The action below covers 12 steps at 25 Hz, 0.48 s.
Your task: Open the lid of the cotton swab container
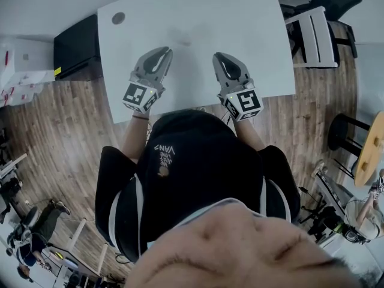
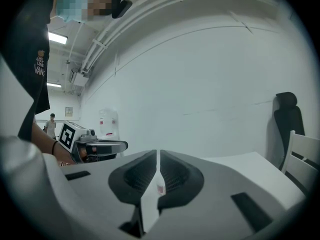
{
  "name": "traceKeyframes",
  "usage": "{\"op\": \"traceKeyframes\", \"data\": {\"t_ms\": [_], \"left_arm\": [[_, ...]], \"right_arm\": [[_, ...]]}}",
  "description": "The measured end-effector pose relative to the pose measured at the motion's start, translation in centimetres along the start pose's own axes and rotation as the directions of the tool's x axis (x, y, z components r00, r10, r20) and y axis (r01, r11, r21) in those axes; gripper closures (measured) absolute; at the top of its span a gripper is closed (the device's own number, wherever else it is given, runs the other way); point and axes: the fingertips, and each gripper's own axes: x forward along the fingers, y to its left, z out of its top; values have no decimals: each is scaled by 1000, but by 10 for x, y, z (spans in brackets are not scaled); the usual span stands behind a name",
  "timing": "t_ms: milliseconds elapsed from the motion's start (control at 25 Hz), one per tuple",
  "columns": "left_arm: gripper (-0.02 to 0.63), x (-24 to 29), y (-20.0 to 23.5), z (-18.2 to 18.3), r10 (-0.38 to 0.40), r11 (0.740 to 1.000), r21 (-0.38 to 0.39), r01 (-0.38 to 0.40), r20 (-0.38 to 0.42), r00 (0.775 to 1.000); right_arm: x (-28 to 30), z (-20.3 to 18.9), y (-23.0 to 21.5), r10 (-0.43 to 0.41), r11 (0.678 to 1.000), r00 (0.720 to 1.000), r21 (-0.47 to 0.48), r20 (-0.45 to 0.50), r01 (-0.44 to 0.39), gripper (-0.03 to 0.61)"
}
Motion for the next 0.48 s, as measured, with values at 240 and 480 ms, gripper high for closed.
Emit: {"op": "traceKeyframes", "data": {"t_ms": [240,480], "left_arm": [[595,17,12,-10,-31,1000,1,32,-18,999],[512,34,19,-24,-60,998,-11,60,-45,997]], "right_arm": [[9,-2,-3,-14,1000,1000,0,-15,14,566],[11,-2,-6,-30,1000,999,1,-27,30,566]]}}
